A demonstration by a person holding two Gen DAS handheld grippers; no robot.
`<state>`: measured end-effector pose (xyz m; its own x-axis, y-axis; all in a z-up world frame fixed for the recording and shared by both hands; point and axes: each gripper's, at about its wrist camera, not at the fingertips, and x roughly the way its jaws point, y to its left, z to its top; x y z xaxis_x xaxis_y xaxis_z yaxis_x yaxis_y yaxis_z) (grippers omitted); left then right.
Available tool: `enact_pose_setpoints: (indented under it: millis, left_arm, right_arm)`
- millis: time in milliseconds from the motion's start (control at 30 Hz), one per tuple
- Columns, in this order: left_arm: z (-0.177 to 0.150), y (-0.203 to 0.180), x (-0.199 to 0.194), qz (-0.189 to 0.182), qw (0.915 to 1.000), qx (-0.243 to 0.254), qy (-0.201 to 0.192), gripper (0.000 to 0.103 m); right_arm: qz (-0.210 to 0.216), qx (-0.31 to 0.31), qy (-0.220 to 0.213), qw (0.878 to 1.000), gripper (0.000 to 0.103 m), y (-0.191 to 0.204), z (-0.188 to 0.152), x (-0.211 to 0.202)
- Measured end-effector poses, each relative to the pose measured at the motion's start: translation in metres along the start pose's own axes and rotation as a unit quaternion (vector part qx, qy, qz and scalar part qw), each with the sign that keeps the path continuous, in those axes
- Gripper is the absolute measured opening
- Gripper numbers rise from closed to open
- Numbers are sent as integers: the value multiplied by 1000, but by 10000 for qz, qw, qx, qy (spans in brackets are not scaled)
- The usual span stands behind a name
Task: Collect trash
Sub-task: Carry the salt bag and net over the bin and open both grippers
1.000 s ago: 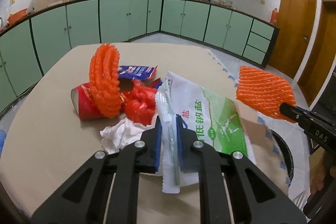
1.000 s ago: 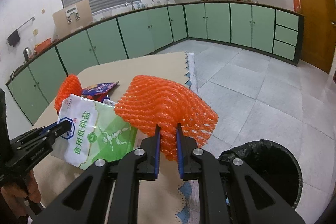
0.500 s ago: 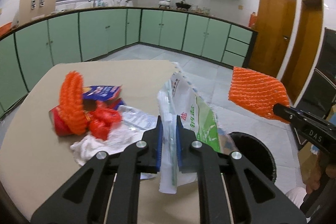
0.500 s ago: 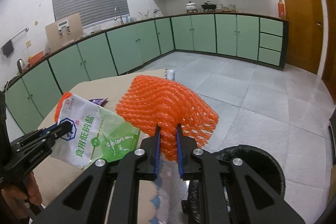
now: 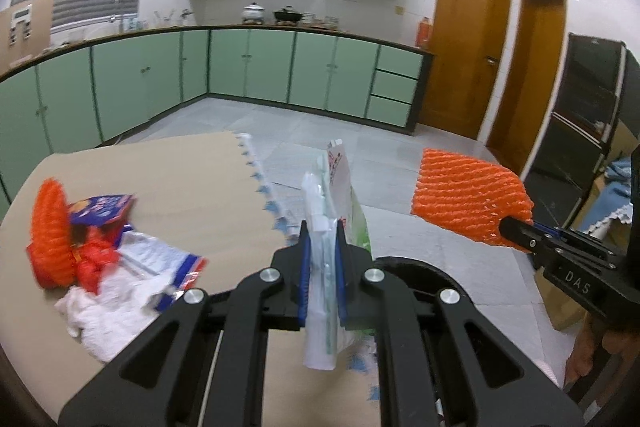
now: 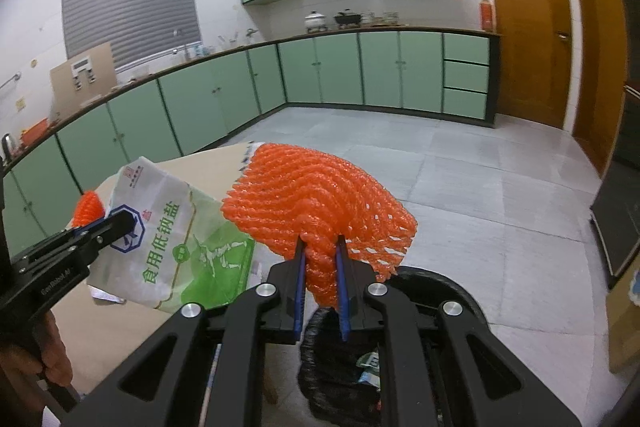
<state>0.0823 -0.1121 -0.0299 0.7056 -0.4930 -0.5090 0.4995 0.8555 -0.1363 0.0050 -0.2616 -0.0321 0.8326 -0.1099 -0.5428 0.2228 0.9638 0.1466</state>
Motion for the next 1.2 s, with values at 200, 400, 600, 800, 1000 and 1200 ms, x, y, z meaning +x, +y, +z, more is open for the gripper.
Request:
enact_pose_setpoints:
  millis: [200, 400, 600, 800, 1000, 1200]
  left_arm:
    - [0, -31, 22, -280, 9995, 134, 87, 9]
    - [-8, -64, 54, -428, 9981, 340, 269, 9]
    - [-23, -86, 87, -522, 9961, 436, 557, 9]
    - [-35, -101, 116, -560, 9934, 548, 836, 9]
    - [-43, -111, 141, -673, 9891, 639, 1147, 11]
    - [-47, -116, 151, -633, 9870, 716, 1290, 16]
  right_arm:
    - [-355, 208, 92, 9991, 13, -34, -11, -6]
    - [-689, 356, 273, 9966, 13, -62, -27, -1]
    - [-889, 576, 526, 9930, 13, -88, -40, 9]
    - [-1054, 814, 794, 9879, 13, -110, -51, 22]
    - [-1089, 1062, 1088, 9824, 21, -122, -56, 37]
    - [-1108, 1195, 1150, 9799, 38, -129, -59, 42]
